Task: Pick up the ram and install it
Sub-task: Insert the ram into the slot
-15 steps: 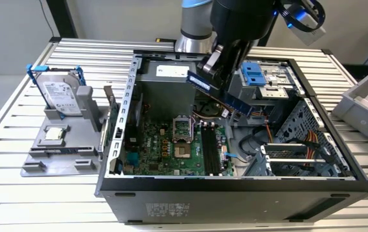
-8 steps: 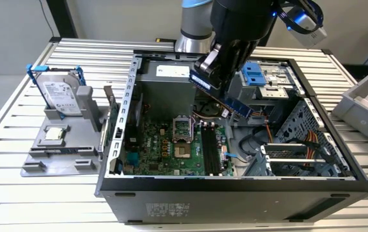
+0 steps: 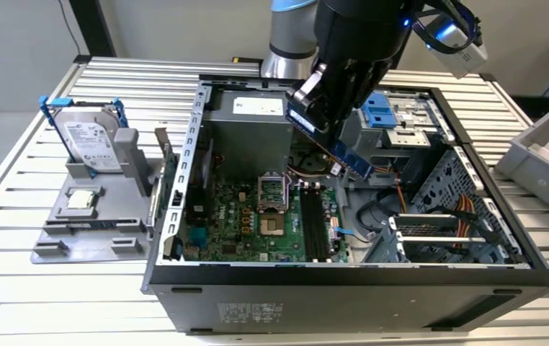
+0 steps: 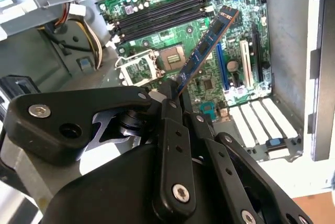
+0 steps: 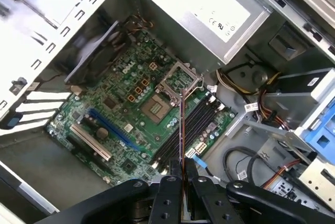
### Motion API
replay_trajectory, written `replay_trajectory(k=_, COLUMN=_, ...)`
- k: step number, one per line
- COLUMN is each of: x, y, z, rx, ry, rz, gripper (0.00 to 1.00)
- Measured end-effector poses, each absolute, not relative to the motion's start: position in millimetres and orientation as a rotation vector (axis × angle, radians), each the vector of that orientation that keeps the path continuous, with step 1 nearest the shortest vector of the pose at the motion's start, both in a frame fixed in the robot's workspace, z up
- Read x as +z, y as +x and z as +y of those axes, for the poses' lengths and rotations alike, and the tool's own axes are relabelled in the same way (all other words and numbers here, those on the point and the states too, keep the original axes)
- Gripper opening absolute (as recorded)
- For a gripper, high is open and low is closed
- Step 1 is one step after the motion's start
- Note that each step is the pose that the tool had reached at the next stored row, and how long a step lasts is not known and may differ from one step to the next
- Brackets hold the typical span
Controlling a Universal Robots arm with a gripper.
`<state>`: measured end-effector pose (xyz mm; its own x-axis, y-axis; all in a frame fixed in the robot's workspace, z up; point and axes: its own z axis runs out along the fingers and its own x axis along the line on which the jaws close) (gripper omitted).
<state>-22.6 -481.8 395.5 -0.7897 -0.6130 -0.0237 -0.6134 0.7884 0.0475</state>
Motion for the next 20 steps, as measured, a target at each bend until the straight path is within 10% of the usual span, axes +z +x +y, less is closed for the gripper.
replay_trajectory(k=20, x=395.4, y=-22.7, z=-481.8, rx=0.081, ry=-0.734, rz=3.041, gripper=0.0)
